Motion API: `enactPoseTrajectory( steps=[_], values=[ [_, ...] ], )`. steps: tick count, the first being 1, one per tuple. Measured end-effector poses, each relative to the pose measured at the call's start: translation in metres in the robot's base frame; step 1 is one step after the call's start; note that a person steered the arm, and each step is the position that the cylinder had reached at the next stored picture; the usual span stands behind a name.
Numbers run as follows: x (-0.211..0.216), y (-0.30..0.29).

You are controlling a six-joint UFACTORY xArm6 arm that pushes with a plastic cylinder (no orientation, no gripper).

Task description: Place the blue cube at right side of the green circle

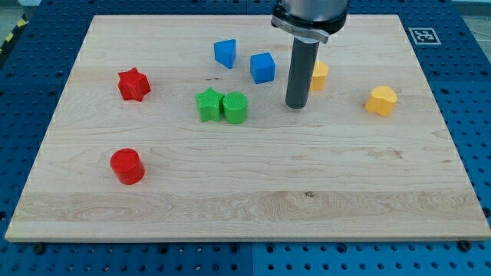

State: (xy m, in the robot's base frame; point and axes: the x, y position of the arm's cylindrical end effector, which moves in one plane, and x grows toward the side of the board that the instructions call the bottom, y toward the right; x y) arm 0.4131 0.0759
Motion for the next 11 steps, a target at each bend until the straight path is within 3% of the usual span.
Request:
enactPoseTrajectory(
  steps=[4, 6, 7, 8, 11],
  values=[
    [-0.076, 0.011],
    [-0.125, -0.047],
    [-0.113, -0.061],
    [-0.075, -0.052],
    [-0.027, -0.021]
  ],
)
